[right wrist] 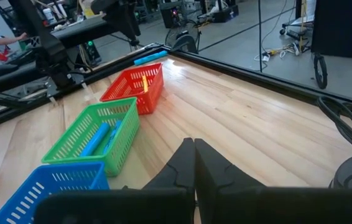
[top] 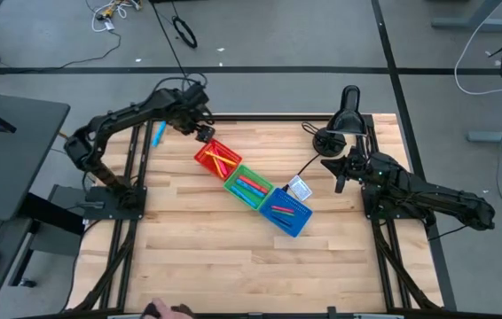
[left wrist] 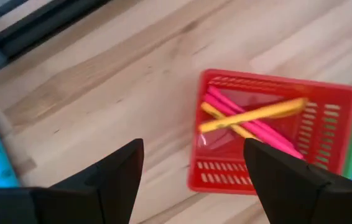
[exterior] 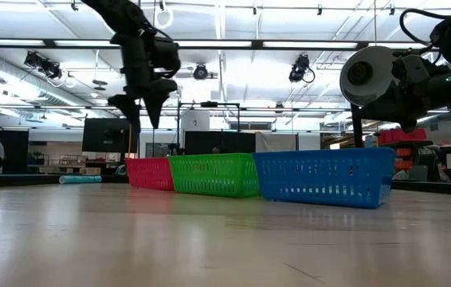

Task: Pick & Place Markers
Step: Put the light blue highlighter pen into the green bin

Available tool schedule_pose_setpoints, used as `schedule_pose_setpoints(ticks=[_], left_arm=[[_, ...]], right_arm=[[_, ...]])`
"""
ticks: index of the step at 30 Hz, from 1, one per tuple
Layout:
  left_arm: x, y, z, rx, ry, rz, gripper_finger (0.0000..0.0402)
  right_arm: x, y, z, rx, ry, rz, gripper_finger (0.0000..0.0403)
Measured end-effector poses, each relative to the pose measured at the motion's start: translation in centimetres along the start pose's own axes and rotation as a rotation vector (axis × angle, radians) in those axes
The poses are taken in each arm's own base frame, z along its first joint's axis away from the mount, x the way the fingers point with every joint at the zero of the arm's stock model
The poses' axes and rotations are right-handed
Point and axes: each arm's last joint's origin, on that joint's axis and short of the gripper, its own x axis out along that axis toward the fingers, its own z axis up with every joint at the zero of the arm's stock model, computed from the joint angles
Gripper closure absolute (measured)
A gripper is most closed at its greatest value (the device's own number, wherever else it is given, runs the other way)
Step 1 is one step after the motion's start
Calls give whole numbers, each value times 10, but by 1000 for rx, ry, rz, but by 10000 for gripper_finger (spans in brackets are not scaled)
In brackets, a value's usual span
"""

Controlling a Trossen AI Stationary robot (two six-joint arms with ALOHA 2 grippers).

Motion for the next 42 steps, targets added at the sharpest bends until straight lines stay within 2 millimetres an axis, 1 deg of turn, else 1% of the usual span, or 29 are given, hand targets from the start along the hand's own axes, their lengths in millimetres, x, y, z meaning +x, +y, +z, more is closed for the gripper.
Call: schedule_pose_setpoints(ticks=[4,10,15,19,25,30,35,42], left_arm=[[0,21,-12,-65,-22,11,118],[5,58,-30,-174,-10,50,118],[14,87,-37,-296,-9,80,118],[17,107,-39,-404,-6,103,118],[16,120,-36,-511,-54,126,118],[19,123,-30,-558,-78,144,118],[29,126,-16,-563,-50,175,118],[45,144,4,-617,7,200,118]], right_arm=[[0,0,0,0,0,0,403],[0,0,0,0,0,0,403],[0,0,0,0,0,0,403],[0,0,0,0,0,0,403],[0,0,0,0,0,0,403],[0,0,0,0,0,0,403],[0,0,0,0,0,0,403],[0,0,0,0,0,0,403]])
